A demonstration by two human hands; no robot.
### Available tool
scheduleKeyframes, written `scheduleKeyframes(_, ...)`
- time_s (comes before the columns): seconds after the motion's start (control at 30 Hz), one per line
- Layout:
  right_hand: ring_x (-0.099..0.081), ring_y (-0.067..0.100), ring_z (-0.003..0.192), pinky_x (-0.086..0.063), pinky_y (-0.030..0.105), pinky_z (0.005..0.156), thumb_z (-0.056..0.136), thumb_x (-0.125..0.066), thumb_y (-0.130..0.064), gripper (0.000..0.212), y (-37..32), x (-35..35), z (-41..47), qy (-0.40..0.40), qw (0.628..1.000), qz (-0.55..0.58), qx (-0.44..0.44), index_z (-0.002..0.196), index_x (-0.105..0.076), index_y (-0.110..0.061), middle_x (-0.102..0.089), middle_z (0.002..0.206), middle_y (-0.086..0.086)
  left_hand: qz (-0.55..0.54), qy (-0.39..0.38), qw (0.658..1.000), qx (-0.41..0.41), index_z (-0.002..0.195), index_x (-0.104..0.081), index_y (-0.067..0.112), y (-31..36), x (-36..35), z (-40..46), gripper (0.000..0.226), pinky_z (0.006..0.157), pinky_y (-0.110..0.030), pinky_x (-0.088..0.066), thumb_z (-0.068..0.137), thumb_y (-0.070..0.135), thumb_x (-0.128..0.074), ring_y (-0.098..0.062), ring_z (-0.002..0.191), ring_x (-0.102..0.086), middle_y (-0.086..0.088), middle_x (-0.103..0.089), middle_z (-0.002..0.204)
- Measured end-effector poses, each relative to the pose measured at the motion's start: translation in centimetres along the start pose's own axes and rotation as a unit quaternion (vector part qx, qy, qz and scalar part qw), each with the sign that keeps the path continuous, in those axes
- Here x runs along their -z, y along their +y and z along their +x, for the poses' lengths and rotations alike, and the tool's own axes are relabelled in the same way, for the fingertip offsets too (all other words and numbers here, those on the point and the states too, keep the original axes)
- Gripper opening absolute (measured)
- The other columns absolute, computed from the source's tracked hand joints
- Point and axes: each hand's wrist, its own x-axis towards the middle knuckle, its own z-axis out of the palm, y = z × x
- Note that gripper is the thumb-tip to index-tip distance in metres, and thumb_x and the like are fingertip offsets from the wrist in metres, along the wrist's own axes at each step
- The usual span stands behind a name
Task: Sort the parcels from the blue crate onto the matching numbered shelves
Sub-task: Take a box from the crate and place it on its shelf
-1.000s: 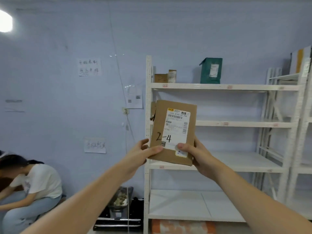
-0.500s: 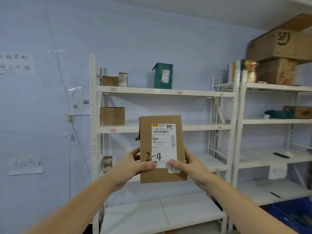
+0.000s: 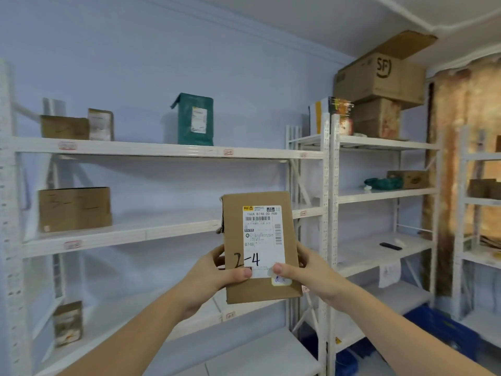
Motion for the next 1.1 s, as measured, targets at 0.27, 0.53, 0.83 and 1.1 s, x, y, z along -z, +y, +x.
scheduleKeyframes(0.27, -0.065, 0.008, 0.123, -0.054, 0.034, 0.104, 0.073, -0.087, -0.050, 0.083, 5.1, 11.3, 7.6, 0.055, 0.998, 0.007, 0.010, 0.145, -0.047, -0.042, -0.068, 0.133, -0.018, 0.013, -0.056, 0.997, -0.042, 0.133, -0.059, 0.045, -0.4, -5.1, 16.4, 0.077, 0.109, -0.038, -0.051, 0.062, 0.058, -0.086, -0.006, 0.121, -0.065, 0.024, -0.070, 0.125)
scheduleKeyframes(0.53, -0.072, 0.007, 0.107, -0.058, 0.022, 0.085, 0.084, -0.075, -0.052, 0.056, 9.3, 24.3, 18.4, 0.116, 0.993, -0.018, 0.025, 0.135, -0.058, -0.035, -0.074, 0.119, -0.018, 0.055, -0.043, 0.994, -0.087, 0.137, -0.057, 0.051, -0.3, -10.9, 34.0, 0.068, 0.108, -0.041, -0.052, 0.074, 0.070, -0.075, -0.008, 0.120, -0.066, 0.024, -0.069, 0.128)
scheduleKeyframes(0.83, -0.073, 0.002, 0.100, -0.056, 0.019, 0.079, 0.085, -0.065, -0.062, 0.053, 10.6, 34.8, 34.2, 0.115, 0.986, -0.052, 0.104, 0.131, -0.060, -0.037, -0.076, 0.111, -0.022, 0.122, 0.052, 0.979, -0.152, 0.141, -0.054, 0.049, 3.1, -11.4, 51.1, 0.054, 0.107, -0.031, -0.050, 0.091, 0.061, -0.066, 0.004, 0.113, -0.066, 0.029, -0.067, 0.127)
scheduleKeyframes(1.1, -0.073, 0.001, 0.094, -0.055, 0.016, 0.073, 0.085, -0.073, -0.056, 0.056, 10.0, 41.4, 48.8, 0.188, 0.952, -0.068, 0.230, 0.132, -0.062, -0.027, -0.075, 0.111, -0.015, 0.177, 0.150, 0.940, -0.251, 0.143, -0.051, 0.038, 7.7, -8.8, 64.5, 0.064, 0.108, -0.038, -0.051, 0.086, 0.059, -0.073, -0.005, 0.116, -0.066, 0.018, -0.067, 0.132)
